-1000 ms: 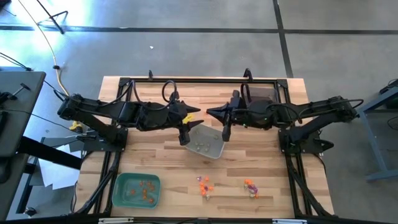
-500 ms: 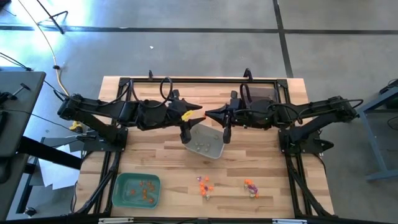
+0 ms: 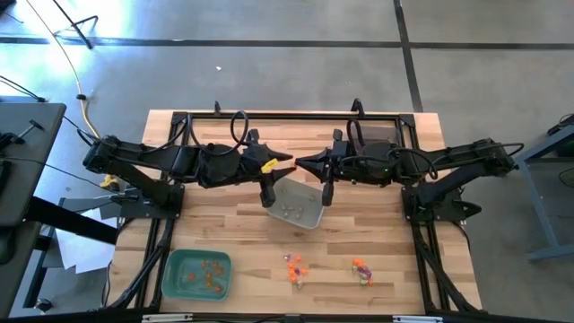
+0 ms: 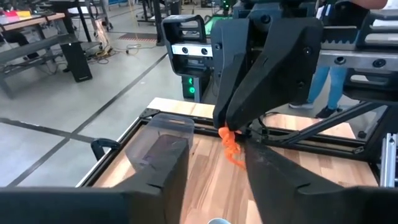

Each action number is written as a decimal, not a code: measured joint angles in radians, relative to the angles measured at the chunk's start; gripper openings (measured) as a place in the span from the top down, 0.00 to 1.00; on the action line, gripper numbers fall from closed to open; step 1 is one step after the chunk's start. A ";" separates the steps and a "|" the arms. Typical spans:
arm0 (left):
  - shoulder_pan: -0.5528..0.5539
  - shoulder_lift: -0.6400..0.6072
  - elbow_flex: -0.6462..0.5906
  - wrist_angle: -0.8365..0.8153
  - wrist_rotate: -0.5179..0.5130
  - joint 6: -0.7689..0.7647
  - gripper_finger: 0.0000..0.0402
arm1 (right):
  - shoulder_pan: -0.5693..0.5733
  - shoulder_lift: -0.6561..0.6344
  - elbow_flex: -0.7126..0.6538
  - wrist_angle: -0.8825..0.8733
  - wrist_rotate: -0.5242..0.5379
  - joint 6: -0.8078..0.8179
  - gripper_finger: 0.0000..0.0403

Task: Sort Halloween decoration
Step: Put the orange spider toy into the green bin

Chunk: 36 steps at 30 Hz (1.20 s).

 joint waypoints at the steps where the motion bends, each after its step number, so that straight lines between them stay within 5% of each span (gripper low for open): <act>1: 0.000 0.000 0.000 0.000 0.000 0.005 0.69 | 0.000 0.000 0.000 0.000 0.000 0.000 1.00; 8: 0.000 0.000 0.000 0.000 0.001 0.005 0.97 | 0.000 0.000 0.000 0.000 0.001 0.000 1.00; 22: 0.000 0.000 0.000 -0.002 -0.002 0.007 1.00 | 0.000 0.000 0.000 0.000 0.002 0.045 0.99; 36: -0.003 0.000 0.000 -0.002 -0.007 0.006 1.00 | 0.000 0.000 0.000 -0.006 0.027 0.043 0.60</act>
